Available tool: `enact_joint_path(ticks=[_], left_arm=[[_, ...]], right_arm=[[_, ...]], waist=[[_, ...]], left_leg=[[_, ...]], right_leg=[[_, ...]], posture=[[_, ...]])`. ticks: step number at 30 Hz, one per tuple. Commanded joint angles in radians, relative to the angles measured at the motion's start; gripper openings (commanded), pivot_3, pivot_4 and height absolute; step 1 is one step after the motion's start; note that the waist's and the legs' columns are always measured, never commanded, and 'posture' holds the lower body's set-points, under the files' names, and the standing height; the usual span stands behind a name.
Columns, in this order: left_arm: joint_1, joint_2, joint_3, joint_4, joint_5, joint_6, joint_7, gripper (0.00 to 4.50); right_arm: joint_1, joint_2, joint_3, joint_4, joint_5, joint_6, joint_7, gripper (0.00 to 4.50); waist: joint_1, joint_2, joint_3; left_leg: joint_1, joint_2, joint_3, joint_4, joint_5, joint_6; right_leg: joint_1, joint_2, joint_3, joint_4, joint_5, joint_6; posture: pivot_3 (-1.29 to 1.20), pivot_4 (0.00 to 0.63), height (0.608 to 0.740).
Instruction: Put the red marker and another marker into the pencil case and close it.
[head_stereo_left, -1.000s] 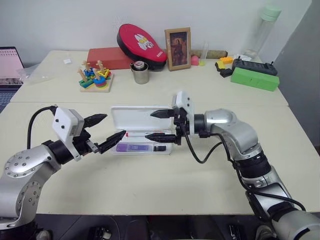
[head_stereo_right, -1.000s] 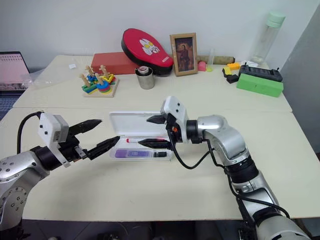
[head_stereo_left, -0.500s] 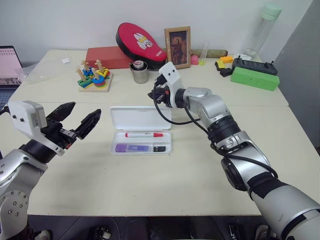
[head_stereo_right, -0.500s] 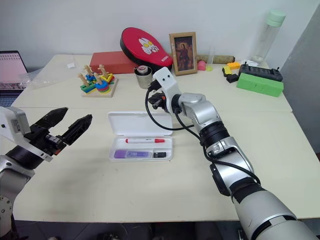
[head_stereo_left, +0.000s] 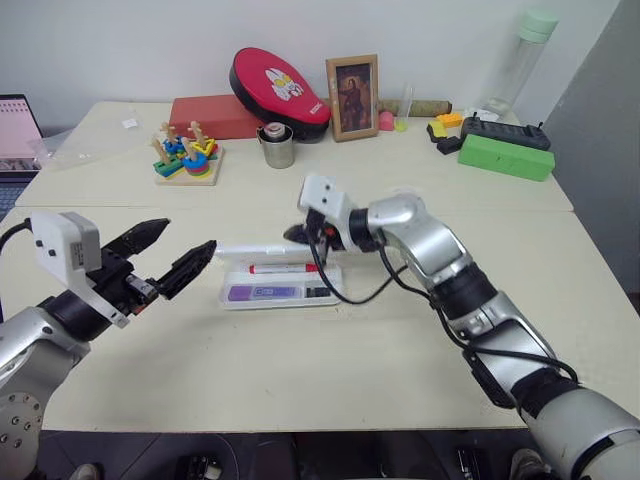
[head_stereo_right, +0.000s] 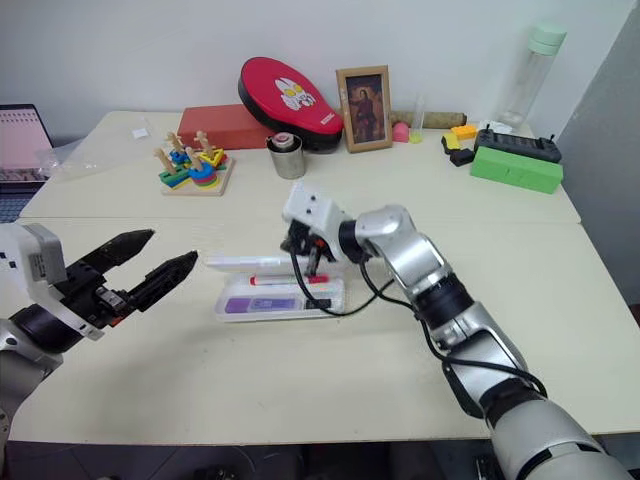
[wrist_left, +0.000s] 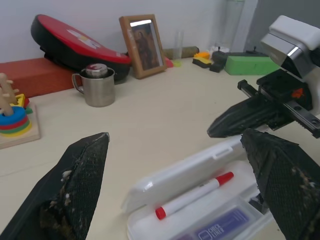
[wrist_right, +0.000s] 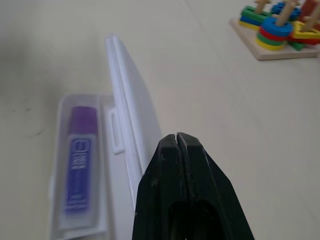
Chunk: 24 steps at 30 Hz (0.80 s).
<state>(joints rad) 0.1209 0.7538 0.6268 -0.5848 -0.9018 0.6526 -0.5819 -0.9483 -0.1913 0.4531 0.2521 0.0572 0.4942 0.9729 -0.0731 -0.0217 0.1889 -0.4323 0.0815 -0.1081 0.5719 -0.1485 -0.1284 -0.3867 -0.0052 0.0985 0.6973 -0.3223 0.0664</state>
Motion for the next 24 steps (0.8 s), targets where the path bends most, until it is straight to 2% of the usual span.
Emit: enact_joint_path(ticks=[1,7,10,13,17,18,19,24], left_arm=[[0.045,0.041,-0.036,-0.034,0.034,-0.004,-0.058,4.50],[0.042,0.050,-0.070,-0.019,0.059,-0.016,-0.082,4.50],[0.026,0.050,-0.080,-0.010,0.064,-0.015,-0.082,4.50],[0.001,0.039,-0.091,0.011,0.069,0.007,-0.050,4.50],[-0.063,0.006,-0.113,0.095,0.123,0.003,0.038,4.50],[-0.080,0.003,-0.121,0.122,0.150,-0.002,0.058,4.50],[-0.101,0.001,-0.128,0.164,0.189,-0.017,0.079,4.50],[-0.145,0.011,-0.133,0.297,0.303,-0.074,0.098,4.50]], right_arm=[[0.065,-0.016,0.076,-0.085,-0.037,0.022,0.021,0.02],[0.126,-0.006,0.131,0.016,-0.114,0.005,-0.040,0.02],[0.136,-0.009,0.104,0.006,-0.102,0.005,-0.034,0.02],[0.139,-0.011,0.026,-0.034,-0.037,0.018,-0.018,0.02],[0.117,0.017,-0.200,-0.047,0.097,0.023,-0.091,0.02],[0.112,0.006,-0.232,-0.047,0.111,0.034,-0.100,0.36],[0.111,-0.019,-0.275,-0.051,0.134,0.054,-0.098,0.40],[0.124,-0.121,-0.363,-0.067,0.184,0.102,-0.079,1.83]], waist=[[-0.002,0.000,0.000],[-0.003,0.000,0.000],[-0.006,0.000,0.000],[-0.006,0.000,0.000],[0.000,0.000,0.000],[0.000,0.000,0.000],[0.001,0.000,0.000],[0.008,0.000,0.000]], left_leg=[[0.000,0.000,0.000,0.000,0.000,0.000],[0.000,0.000,0.000,0.000,0.000,0.000],[0.001,0.000,0.000,0.000,0.000,0.000],[0.002,0.000,0.000,0.001,0.000,0.000],[0.001,0.000,0.000,0.001,0.000,0.000],[0.001,0.000,0.000,0.001,0.000,0.000],[0.001,0.000,0.000,0.001,0.000,0.000],[0.000,0.000,0.000,0.000,0.000,0.000]], right_leg=[[0.000,0.000,0.000,0.000,0.000,0.000],[0.000,0.000,0.000,0.000,0.000,0.000],[0.000,0.000,0.000,0.000,-0.001,0.001],[0.002,0.000,0.000,0.000,-0.002,0.003],[0.002,0.000,0.001,0.000,-0.001,0.003],[0.001,0.000,0.001,0.000,-0.001,0.003],[0.001,0.000,0.000,0.000,-0.001,0.002],[0.001,0.000,0.001,-0.001,0.000,0.000]], posture=[[0.00,0.150,0.740],[0.00,0.150,0.740],[0.00,0.150,0.740],[0.00,0.150,0.740],[0.00,0.150,0.740],[0.00,0.150,0.740],[0.00,0.150,0.740],[0.00,0.150,0.740]])
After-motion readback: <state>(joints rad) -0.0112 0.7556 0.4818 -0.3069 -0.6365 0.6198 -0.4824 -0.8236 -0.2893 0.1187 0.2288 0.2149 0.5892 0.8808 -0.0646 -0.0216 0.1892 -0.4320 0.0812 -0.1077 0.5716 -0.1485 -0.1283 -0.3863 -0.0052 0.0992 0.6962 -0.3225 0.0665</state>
